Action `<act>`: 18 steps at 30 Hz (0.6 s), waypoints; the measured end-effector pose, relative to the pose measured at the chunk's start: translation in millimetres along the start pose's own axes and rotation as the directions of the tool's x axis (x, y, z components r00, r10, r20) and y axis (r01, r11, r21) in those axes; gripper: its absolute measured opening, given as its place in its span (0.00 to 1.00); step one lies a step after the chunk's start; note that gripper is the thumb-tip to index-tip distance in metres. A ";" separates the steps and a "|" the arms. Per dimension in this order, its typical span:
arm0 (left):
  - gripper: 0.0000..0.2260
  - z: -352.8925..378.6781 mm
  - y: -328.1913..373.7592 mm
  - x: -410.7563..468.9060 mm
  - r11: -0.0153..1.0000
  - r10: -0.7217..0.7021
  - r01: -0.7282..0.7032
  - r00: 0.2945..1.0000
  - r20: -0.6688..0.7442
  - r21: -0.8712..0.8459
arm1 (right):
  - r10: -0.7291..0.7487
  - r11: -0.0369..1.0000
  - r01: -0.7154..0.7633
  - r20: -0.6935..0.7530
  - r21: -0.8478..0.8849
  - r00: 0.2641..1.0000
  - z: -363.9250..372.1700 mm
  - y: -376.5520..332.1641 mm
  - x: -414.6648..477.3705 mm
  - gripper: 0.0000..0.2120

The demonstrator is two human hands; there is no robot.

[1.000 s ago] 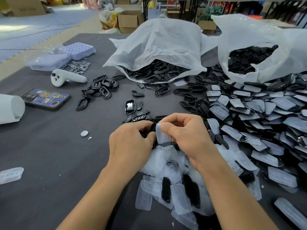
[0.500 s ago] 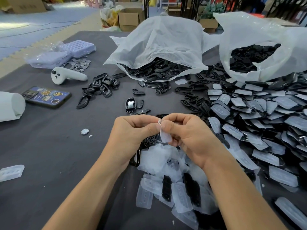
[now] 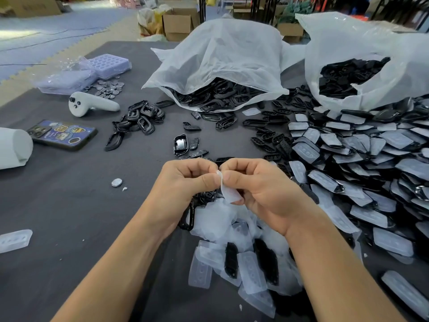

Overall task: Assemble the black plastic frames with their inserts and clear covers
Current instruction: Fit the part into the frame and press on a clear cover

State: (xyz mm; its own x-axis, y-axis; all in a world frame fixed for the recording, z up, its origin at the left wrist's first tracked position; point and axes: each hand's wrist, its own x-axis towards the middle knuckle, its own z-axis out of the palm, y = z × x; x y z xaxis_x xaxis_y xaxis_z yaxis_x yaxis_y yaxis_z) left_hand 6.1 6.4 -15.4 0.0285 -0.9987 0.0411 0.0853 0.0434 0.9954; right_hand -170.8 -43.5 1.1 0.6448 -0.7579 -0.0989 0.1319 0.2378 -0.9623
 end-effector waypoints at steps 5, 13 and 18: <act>0.03 2.8 1.6 -1.6 0.996 0.090 -0.090 0.995 0.046 0.001 | 0.060 0.994 -0.071 0.115 0.089 0.992 -3.9 -1.4 0.0 0.07; 0.07 -8.2 -2.9 3.3 0.881 0.120 0.064 0.927 -0.354 0.469 | 0.006 0.901 -0.040 0.080 0.432 0.997 -17.4 -5.3 -0.1 0.02; 0.14 -3.6 -2.7 -0.6 0.513 0.300 0.194 0.872 -0.387 0.836 | -0.053 0.854 -0.073 0.227 0.515 0.972 -9.0 -1.5 -0.3 0.03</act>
State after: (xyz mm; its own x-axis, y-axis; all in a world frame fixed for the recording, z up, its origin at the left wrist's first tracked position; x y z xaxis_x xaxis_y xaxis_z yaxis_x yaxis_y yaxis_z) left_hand 9.4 6.9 -18.4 0.4356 -0.8484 0.3008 -0.7834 -0.1926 0.5910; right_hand -177.9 -49.1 0.3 0.7910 -0.6116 0.0127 0.4530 0.5716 -0.6842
